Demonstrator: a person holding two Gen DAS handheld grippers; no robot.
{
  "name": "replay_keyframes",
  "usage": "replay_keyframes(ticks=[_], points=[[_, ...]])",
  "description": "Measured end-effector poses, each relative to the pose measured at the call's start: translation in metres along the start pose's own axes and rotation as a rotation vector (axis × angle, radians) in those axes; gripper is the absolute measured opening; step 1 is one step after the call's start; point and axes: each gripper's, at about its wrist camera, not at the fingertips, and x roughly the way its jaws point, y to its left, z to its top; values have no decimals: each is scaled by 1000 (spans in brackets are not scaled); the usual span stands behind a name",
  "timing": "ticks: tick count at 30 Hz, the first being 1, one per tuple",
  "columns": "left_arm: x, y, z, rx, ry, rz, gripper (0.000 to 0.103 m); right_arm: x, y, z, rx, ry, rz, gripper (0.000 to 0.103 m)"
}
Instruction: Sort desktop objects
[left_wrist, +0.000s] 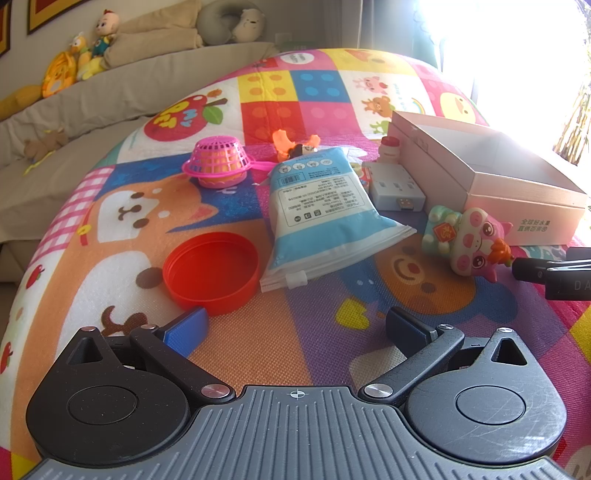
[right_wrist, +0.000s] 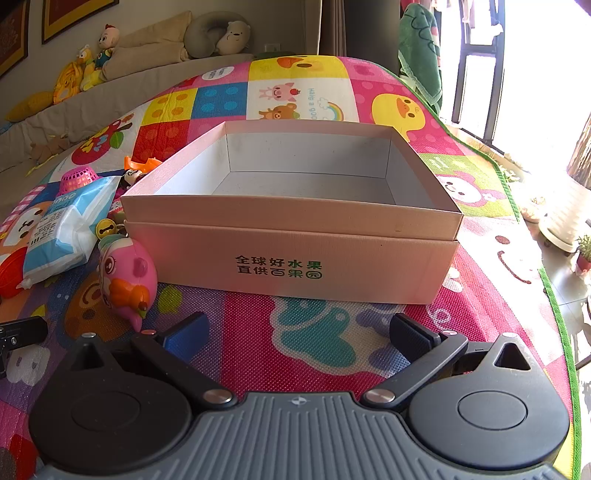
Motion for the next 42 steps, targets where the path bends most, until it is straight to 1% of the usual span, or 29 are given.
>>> replay_keyframes(ticks=[21, 26, 32, 37, 42], points=[[0, 0, 0, -1, 0, -1, 103, -1, 1, 0, 0, 0, -1, 103], [0, 0, 0, -1, 0, -2, 103, -3, 3, 0, 20, 5, -19, 103], [0, 0, 0, -1, 0, -2, 103, -18, 18, -10, 62, 22, -45, 103], [3, 1, 1, 7, 10, -4, 103, -28, 27, -14, 67, 67, -75, 103], [1, 0, 2, 23, 31, -17, 103, -33, 25, -19, 41, 82, -49, 103]])
